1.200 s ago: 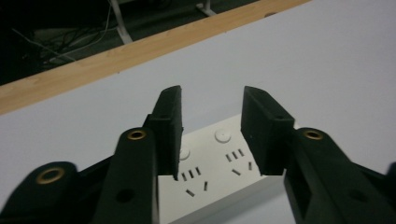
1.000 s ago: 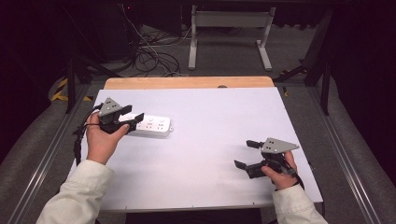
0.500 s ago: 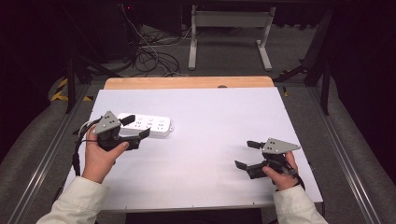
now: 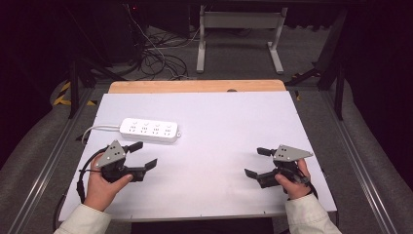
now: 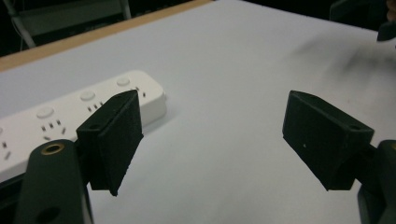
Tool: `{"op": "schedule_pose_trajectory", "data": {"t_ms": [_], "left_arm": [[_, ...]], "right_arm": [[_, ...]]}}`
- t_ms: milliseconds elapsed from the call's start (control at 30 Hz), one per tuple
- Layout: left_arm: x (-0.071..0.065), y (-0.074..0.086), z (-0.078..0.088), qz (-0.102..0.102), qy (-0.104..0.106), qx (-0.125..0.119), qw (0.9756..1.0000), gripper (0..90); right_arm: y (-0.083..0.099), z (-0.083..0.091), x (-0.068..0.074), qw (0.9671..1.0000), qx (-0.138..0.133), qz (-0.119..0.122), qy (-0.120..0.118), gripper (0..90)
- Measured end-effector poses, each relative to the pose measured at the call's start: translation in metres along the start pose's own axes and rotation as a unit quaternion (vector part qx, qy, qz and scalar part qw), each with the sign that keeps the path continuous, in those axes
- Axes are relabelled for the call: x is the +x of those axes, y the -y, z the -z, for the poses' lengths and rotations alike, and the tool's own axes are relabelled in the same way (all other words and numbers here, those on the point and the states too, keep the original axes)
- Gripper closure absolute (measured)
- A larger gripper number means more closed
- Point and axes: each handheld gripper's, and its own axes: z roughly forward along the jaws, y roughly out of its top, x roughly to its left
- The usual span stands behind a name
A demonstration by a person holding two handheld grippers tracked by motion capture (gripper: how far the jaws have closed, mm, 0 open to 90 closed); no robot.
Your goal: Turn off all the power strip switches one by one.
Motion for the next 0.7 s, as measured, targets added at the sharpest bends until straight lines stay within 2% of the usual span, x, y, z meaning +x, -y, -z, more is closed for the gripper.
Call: {"op": "schedule_pose_trajectory", "data": {"t_ms": [167,200,367,533,600,667,700], "left_arm": [[-0.002,0.016,-0.002,0.009,0.007,0.005,0.9999,20.2],[-0.002,0.019,-0.002,0.005,0.005,0.005,1.0,20.0],[-0.005,0.034,-0.003,0.016,-0.002,0.008,0.9998,19.5],[-0.006,0.044,-0.002,0.055,-0.003,-0.005,0.9985,19.3],[-0.006,0.044,-0.002,0.076,-0.003,-0.015,0.997,19.3],[-0.004,0.043,-0.001,0.084,-0.002,-0.018,0.9963,18.7],[-0.004,0.043,-0.001,0.079,-0.007,-0.017,0.9967,18.6]], "right_arm": [[0.0,0.001,0.0,1.0,-0.003,0.002,-0.007,8.9],[0.0,0.001,0.0,0.9999,-0.003,0.003,-0.009,8.9],[0.0,0.002,0.0,0.9999,-0.004,0.002,-0.009,8.8],[0.001,0.002,0.0,0.9999,-0.004,0.004,-0.01,8.8],[0.001,0.003,0.0,0.9999,-0.004,0.004,-0.011,8.8],[0.001,0.003,0.0,0.9999,-0.004,0.004,-0.011,8.8],[0.001,0.003,0.0,0.9999,-0.003,0.004,-0.01,8.8]]}}
